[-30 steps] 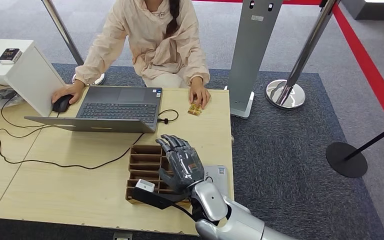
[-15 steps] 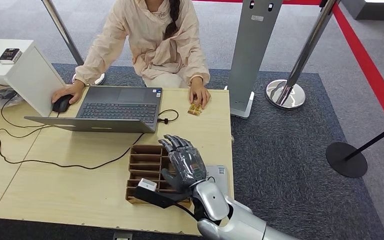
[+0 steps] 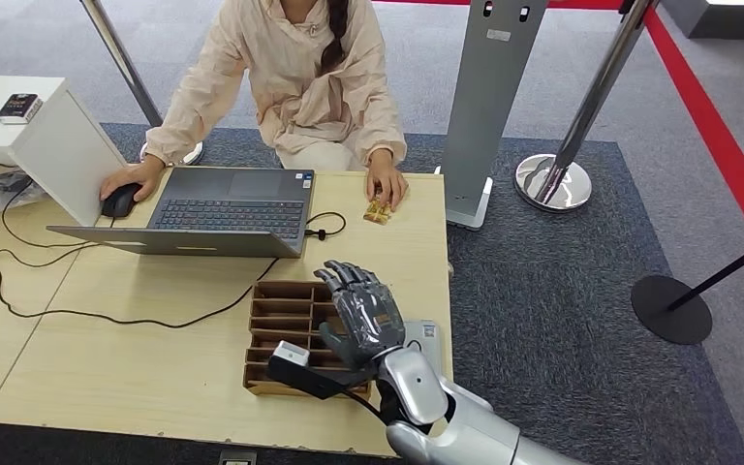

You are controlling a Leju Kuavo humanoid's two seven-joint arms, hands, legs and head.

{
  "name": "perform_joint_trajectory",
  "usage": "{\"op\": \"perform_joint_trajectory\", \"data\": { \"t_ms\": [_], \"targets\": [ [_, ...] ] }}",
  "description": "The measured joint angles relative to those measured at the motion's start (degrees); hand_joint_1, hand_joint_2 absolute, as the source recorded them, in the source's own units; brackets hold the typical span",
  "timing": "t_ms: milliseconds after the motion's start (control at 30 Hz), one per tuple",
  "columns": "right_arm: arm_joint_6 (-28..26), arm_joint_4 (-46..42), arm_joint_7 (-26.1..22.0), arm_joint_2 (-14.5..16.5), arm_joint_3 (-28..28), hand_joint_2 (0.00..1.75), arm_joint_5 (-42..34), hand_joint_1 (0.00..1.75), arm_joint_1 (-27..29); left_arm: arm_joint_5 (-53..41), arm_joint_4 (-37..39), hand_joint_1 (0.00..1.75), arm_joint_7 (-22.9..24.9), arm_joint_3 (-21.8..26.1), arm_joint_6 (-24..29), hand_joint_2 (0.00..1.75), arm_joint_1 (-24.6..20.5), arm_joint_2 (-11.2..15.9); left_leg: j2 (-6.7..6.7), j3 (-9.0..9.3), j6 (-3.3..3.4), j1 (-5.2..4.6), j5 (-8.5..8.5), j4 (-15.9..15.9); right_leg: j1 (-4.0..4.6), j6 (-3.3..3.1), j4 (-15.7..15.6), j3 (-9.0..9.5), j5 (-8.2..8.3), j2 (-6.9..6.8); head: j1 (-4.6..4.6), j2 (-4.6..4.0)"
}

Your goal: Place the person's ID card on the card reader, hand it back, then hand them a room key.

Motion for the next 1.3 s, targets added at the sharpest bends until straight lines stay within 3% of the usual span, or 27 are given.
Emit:
{"op": "perform_joint_trajectory", "data": {
  "t_ms": [1300],
  "targets": [
    [0.33,0.0,0.36,-0.57,-0.45,1.75,0.69,0.52,-0.04,0.0,0.02,0.0,-0.08,0.0,0.01,1.75,0.0,0.0,0.0,0.0,0.0,0.0,0.0,0.0,0.0,0.0,0.0,0.0,0.0,0.0,0.0,0.0]
  ]
}}
